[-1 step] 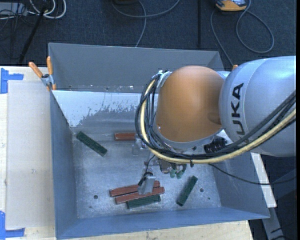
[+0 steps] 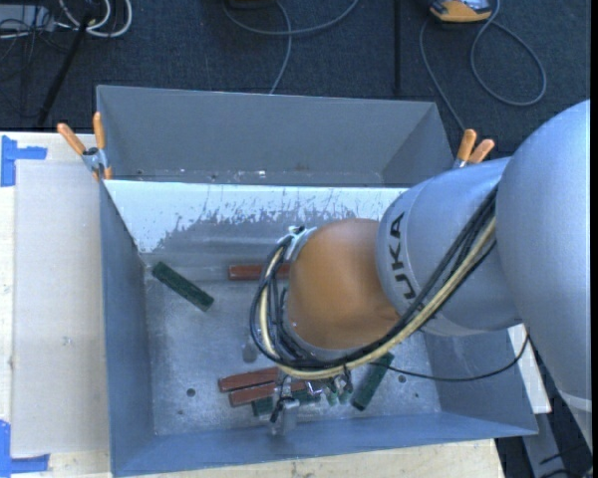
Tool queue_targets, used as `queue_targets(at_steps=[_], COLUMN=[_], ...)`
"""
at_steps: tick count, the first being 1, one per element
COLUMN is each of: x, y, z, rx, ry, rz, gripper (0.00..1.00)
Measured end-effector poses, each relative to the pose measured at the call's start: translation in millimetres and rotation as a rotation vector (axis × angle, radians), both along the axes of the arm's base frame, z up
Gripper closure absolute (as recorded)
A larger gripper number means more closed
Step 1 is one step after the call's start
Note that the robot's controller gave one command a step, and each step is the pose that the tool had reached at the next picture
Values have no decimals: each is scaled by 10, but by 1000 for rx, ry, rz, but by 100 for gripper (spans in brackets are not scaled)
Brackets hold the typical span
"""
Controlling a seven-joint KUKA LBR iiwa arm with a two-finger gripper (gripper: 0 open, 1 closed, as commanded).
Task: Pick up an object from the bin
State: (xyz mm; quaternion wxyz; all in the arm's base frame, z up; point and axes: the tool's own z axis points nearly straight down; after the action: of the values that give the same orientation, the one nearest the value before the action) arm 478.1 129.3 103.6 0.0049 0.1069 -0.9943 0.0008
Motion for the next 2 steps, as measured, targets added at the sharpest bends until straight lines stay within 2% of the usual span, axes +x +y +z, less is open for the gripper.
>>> queue_targets(at_steps=[1,2], x=[1217,971], y=[39,122], z=[-348,644], rx=[4,4], ry=[-13,-17], rz=[-13,-40], gripper=[0,0])
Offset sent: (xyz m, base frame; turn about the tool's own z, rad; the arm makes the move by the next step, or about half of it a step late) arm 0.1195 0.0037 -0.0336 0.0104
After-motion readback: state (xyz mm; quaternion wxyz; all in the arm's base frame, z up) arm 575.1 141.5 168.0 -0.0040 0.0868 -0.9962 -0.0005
